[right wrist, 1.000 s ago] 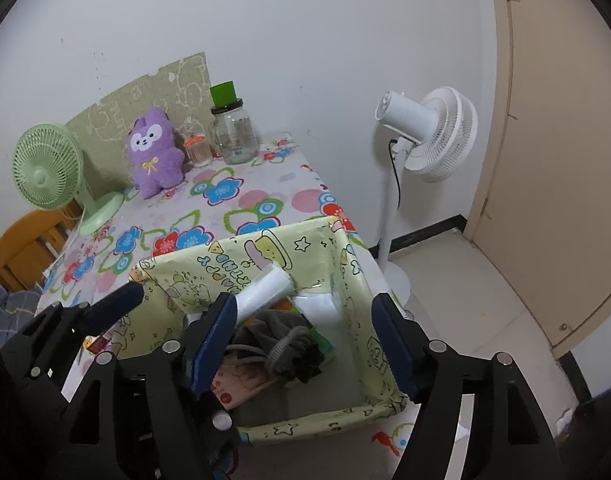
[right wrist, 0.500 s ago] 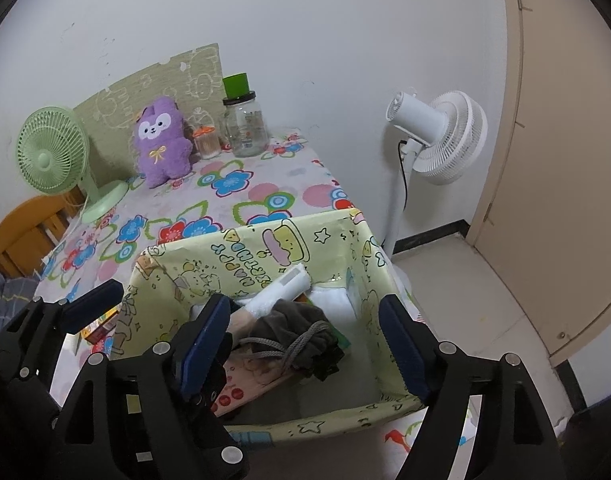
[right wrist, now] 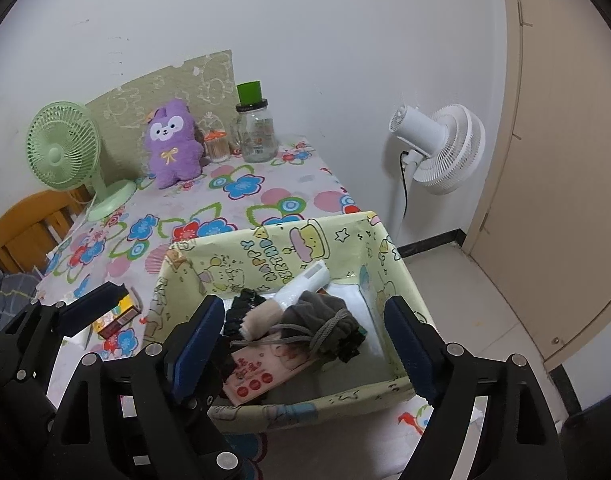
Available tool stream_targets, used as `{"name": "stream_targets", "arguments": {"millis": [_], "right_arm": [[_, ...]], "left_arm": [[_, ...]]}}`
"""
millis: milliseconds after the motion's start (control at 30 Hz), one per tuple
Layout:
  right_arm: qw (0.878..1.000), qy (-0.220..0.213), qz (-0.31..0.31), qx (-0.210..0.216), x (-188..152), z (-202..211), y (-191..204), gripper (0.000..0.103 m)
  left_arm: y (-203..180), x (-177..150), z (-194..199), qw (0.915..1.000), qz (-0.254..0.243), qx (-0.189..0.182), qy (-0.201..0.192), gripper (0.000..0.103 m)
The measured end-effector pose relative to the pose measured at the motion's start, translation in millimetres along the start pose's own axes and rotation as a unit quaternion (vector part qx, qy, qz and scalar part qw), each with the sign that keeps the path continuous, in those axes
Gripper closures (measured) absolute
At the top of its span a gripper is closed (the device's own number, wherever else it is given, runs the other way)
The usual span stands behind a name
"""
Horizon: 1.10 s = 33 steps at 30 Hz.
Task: Organize soft objects
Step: 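Lower the white bag into the box and open the left tool while the right tool releases the pink packet, then withdraw both open tools from the box back over the table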
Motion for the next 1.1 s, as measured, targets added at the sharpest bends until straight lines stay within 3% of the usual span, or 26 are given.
{"name": "stream_targets", "arguments": {"millis": [400, 1100], "right_arm": [[1.000, -0.021, 0.008, -0.008, -4.8, 25.2, 22.4, 0.012], [0.997, -0.062, 0.043, -0.016, -13.9, 76.5, 59.9, 0.011]], "left_arm": [[18.9, -11.3, 28.0, 0.9998, 0.009, 0.006, -0.018, 0.012], [45.1, -29.4, 77.7, 0.9985, 0.017, 0.020, -0.048, 0.009]]}}
Point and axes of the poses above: each gripper's, at about its wrist camera, not at the fingertips, and z roughly against the way its jaws point, y to its left, x to its top, the point moved 10 cm from there along -z, roughly the way its jaws point, and after that the axes turned 10 degrees about y, right-handed, at the moved point
